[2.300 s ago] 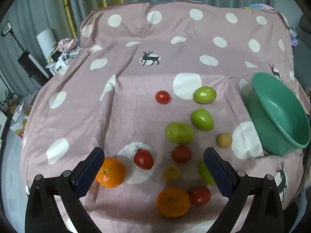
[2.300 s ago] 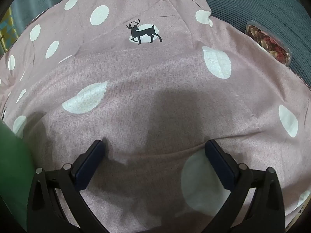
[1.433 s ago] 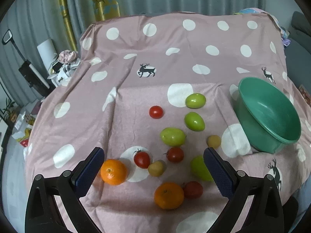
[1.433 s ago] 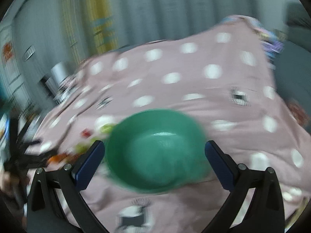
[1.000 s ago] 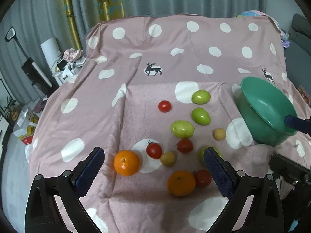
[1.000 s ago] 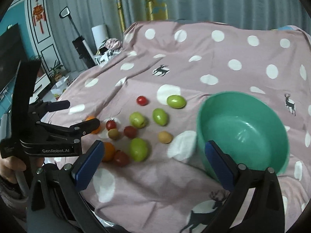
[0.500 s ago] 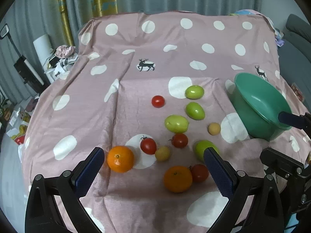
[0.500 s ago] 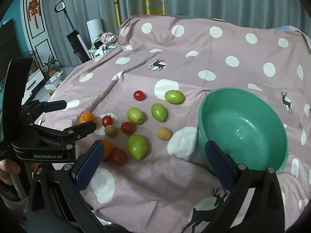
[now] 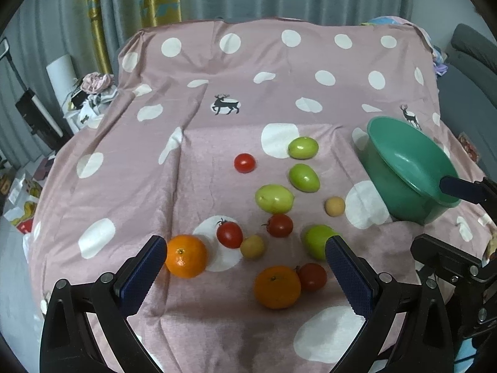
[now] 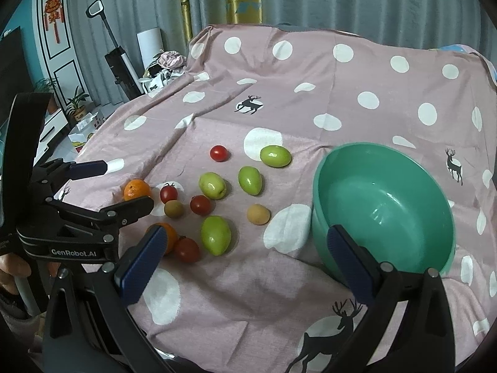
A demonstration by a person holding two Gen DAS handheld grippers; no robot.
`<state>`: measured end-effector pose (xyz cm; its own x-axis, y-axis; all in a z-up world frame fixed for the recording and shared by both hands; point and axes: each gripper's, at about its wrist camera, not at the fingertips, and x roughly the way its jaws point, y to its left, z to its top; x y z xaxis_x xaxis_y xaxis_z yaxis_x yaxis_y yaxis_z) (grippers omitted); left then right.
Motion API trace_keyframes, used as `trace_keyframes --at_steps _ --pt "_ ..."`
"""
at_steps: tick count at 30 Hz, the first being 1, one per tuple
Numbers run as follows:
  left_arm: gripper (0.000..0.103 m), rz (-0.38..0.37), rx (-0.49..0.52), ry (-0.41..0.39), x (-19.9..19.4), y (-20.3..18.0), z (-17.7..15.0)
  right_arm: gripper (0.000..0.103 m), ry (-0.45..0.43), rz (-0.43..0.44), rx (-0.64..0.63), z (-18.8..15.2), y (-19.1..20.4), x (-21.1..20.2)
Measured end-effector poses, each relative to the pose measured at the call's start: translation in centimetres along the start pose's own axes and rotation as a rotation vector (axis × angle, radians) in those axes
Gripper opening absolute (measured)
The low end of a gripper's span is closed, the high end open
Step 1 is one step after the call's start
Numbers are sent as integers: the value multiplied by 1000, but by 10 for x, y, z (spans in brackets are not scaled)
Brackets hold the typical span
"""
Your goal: Organize fruits
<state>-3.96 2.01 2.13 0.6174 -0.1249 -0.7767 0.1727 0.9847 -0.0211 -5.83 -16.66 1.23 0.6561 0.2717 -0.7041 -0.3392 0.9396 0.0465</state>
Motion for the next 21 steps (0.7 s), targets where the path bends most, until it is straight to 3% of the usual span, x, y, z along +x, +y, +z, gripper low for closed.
trace_keyframes --at_steps 12,21 --pt "101 -149 -44 16 8 16 -6 103 16 40 7 -5 0 6" --pt "101 -227 -104 19 13 41 -16 98 24 162 14 -14 0 14"
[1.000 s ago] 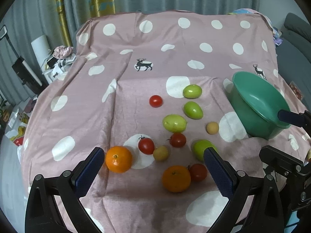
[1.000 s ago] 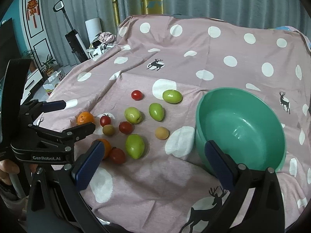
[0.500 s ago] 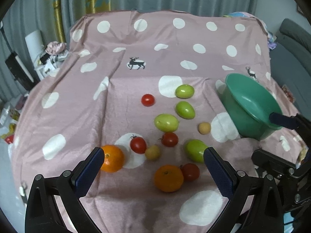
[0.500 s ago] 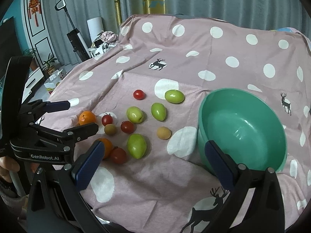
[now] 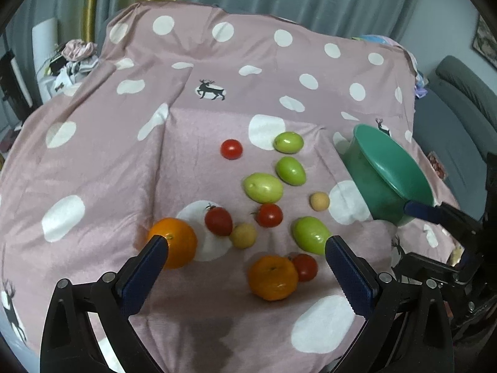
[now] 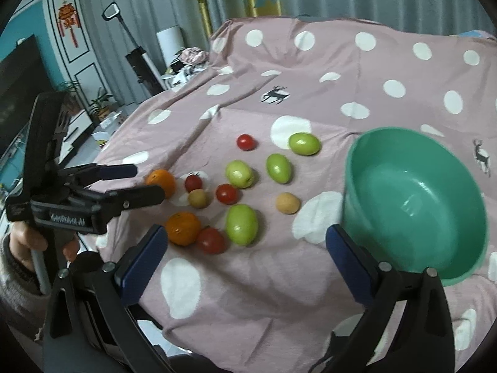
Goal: Organize fruits
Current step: 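Grasp a large green plum with the right gripper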
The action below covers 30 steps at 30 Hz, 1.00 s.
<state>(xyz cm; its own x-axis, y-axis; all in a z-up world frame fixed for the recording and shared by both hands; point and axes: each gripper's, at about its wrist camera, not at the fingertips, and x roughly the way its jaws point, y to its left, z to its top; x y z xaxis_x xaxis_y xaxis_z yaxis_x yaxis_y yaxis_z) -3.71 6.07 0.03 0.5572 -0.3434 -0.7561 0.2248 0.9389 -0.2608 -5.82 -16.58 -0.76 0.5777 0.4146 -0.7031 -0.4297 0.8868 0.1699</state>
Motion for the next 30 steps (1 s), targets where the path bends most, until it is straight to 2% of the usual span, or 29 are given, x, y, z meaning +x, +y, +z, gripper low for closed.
trace_keyframes --at_steps 6,12,15,16,18,30 --pt "100 -25 -15 4 3 10 -3 87 45 73 41 -7 -3 17" --pt "84 -57 -1 9 10 9 1 76 79 119 76 -11 -6 32" --pt "83 -62 13 11 15 7 7 71 93 125 81 -11 -7 37" --pt "80 -63 21 11 17 6 9 71 97 127 81 -11 -7 40" --pt "73 -68 31 10 20 5 14 62 103 134 82 -10 -9 43" --pt "72 -81 53 76 63 -2 42 57 145 139 111 -7 -18 67"
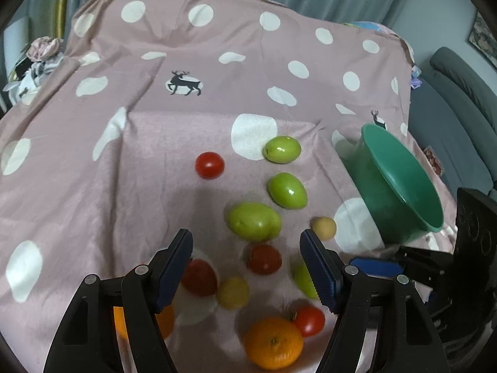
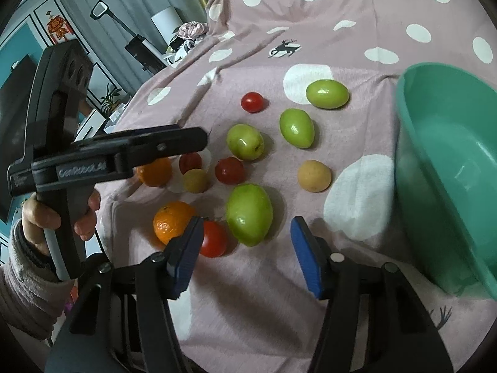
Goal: Organize fruits
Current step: 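Grasp a large green plum with the right gripper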
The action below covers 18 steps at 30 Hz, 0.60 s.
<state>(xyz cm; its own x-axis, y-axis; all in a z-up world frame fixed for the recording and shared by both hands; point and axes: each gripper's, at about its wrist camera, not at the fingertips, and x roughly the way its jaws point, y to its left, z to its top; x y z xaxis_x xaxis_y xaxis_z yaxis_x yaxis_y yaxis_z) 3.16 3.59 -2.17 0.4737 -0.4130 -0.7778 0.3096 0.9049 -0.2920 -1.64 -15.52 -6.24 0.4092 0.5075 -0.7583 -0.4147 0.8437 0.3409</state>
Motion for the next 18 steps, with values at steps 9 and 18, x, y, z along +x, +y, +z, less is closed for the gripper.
trace_keyframes --at_steps 9,18 --pt "72 68 80 83 39 -16 16 54 19 -3 -9 9 -2 13" --pt "53 72 92 124 59 -16 16 41 79 -26 -39 16 -2 29"
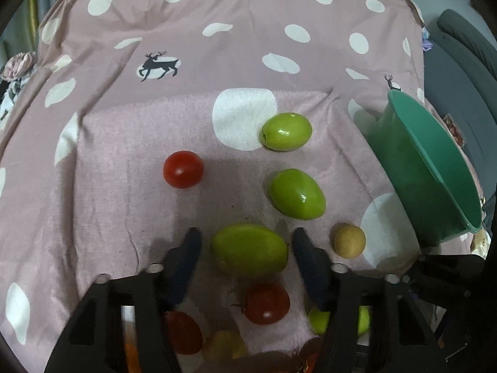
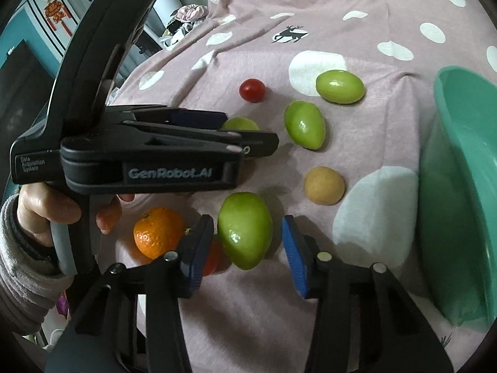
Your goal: Organize fruits
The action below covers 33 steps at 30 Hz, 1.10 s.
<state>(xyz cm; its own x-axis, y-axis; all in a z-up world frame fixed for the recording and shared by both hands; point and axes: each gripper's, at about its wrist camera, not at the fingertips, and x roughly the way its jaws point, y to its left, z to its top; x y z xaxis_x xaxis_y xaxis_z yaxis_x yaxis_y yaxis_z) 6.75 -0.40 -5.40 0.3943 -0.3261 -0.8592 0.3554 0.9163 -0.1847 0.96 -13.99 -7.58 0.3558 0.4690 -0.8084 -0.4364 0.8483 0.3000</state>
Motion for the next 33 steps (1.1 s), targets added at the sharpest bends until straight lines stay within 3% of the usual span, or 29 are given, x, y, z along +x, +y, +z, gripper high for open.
trace_keyframes --at_steps 14,25,33 --pt "49 -18 -18 -47 -6 1 -2 38 -5 15 6 -3 0 2" --pt "49 -18 -25 -163 -55 -6 -7 38 -101 47 43 -4 -1 -35" --pt "49 -30 -9 -196 -73 -22 -4 38 -206 31 77 -10 -12 -75"
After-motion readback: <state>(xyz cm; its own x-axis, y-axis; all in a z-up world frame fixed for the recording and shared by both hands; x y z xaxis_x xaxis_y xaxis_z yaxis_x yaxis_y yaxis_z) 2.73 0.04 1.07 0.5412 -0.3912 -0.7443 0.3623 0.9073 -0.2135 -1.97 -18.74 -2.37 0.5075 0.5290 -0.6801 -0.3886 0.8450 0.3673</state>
